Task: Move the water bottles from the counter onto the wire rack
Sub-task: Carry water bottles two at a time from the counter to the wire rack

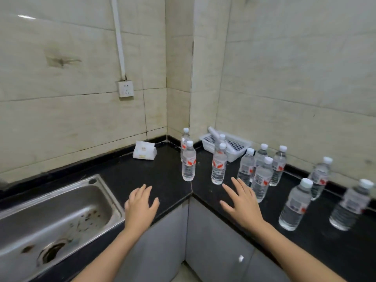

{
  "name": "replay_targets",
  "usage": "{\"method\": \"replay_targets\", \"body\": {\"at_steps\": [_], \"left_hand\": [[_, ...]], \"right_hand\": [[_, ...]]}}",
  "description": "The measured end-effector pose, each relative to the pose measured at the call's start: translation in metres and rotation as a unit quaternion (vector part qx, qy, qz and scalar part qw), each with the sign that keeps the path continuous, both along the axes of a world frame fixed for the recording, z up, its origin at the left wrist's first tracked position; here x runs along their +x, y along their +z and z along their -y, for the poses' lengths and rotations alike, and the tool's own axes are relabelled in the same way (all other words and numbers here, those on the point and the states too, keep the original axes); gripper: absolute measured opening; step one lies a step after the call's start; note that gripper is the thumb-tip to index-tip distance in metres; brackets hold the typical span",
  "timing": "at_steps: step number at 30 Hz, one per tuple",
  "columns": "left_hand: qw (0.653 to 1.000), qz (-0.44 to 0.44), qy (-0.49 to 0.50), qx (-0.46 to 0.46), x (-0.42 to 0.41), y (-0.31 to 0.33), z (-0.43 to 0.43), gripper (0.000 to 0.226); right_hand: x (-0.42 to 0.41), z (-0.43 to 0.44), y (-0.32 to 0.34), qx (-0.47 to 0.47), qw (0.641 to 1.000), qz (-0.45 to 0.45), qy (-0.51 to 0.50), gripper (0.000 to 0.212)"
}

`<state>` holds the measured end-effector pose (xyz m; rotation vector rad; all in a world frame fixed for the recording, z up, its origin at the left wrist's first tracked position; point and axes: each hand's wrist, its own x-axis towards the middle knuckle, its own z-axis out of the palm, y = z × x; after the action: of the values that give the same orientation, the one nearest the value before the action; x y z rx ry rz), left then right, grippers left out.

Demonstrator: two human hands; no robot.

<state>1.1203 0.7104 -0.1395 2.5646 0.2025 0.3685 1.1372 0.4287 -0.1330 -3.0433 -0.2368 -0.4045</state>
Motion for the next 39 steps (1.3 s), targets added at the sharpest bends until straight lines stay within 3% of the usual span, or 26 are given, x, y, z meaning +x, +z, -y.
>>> {"method": "replay_targets", "body": {"at_steps": [5,8,12,19,25,32,39], "left_hand": [[1.000,-0.007,-0.015,-0.015,0.087,-0.004,0.037,0.048],[1.000,-0.010,-0.014,-0.019,0.131,-0.009,0.052,0.049],[0.999,-0.042,-0.013,-0.021,0.170,-0.030,0.067,0.049],[0.993,-0.108,-0.013,-0.050,0.224,-0.065,0.084,0.053],[0.979,-0.136,0.006,-0.149,0.268,-0.080,0.095,0.062],[0.960,-0.145,-0.015,-0.238,0.321,-0.089,0.082,0.084],[0.927,-0.151,-0.094,-0.331,0.370,-0.114,0.072,0.094]], "right_hand": [[0.077,0.027,-0.017,0.079,0.996,-0.033,0.001,0.063],[0.118,0.029,-0.028,0.111,0.994,-0.018,0.002,0.077],[0.155,0.034,-0.044,0.113,0.990,-0.083,-0.003,0.064],[0.195,0.035,-0.076,0.144,0.980,-0.138,-0.030,0.061],[0.229,0.032,-0.091,0.191,0.967,-0.147,-0.076,0.062],[0.270,0.015,-0.099,0.323,0.924,-0.112,-0.169,0.072],[0.298,-0.007,-0.111,0.453,0.850,-0.055,-0.264,0.077]]}}
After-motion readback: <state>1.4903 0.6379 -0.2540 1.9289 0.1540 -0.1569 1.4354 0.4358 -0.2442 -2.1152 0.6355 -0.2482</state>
